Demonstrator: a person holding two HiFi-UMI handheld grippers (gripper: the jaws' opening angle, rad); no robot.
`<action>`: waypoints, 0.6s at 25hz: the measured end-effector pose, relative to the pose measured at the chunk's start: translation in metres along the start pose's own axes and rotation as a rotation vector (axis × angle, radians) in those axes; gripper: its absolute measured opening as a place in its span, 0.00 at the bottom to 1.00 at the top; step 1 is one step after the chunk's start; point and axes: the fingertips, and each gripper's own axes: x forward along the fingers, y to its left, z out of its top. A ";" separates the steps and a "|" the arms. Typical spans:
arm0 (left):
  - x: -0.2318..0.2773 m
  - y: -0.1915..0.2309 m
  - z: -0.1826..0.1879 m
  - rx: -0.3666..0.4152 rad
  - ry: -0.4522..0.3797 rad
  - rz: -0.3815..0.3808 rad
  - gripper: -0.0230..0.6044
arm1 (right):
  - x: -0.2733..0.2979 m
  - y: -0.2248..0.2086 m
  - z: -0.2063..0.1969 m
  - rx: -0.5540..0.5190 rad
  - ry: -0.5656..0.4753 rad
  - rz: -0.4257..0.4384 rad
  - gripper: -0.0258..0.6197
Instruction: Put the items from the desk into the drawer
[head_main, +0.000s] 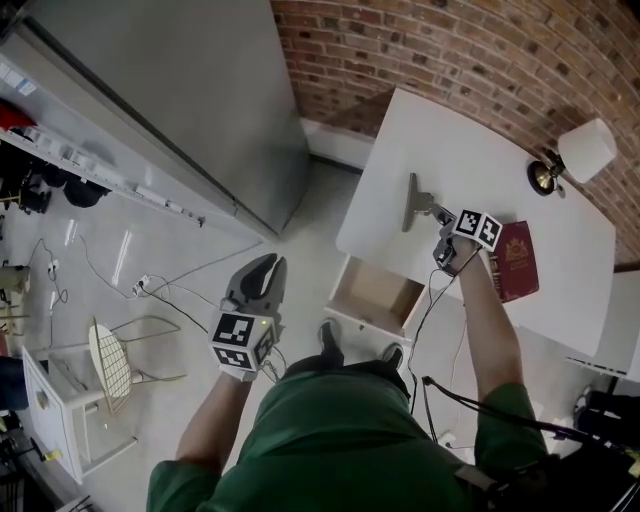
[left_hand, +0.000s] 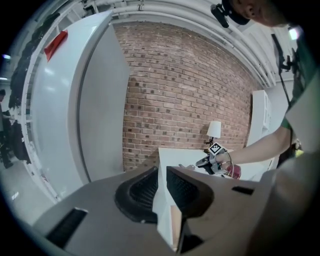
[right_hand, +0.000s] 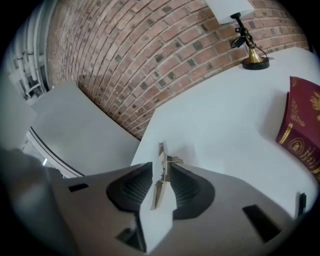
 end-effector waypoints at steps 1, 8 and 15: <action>-0.002 0.001 -0.004 -0.003 0.007 0.003 0.11 | 0.005 -0.003 -0.001 0.001 0.012 -0.004 0.22; -0.022 0.012 -0.033 -0.052 0.062 0.042 0.11 | 0.034 -0.007 -0.001 0.017 0.074 0.007 0.25; -0.035 0.010 -0.033 -0.066 0.050 0.075 0.11 | 0.040 0.002 -0.005 -0.066 0.145 0.026 0.12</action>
